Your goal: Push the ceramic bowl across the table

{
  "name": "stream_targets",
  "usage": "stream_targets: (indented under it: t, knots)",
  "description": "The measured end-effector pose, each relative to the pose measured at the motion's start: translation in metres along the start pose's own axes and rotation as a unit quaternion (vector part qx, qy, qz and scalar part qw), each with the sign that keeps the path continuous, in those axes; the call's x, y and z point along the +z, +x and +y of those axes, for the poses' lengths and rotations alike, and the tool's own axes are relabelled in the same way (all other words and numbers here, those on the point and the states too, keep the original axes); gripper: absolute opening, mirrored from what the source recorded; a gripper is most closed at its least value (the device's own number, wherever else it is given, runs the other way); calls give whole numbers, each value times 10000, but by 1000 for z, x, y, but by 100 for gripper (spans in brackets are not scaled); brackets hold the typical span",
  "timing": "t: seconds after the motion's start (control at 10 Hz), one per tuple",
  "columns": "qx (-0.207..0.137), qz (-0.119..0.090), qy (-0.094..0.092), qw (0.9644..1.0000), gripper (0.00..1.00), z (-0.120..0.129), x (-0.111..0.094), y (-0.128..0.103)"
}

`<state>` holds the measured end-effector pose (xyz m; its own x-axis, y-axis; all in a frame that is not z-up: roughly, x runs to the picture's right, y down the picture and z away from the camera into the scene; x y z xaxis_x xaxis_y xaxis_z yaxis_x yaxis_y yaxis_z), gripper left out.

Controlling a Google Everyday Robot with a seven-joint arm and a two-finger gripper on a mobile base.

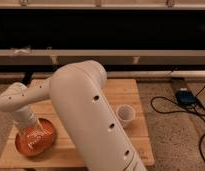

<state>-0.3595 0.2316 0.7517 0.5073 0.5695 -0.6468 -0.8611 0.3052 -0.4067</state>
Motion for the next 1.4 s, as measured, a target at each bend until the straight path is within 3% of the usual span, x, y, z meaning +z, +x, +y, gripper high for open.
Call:
stream_targets:
  t: [0.3,0.7,1.4]
  knots:
    - [262,86,15,9996,65,-20,7,3]
    - [796,204,-44,9966,65,-63,13,6]
    - [1551,221,-123,9876,65,-123,14,24]
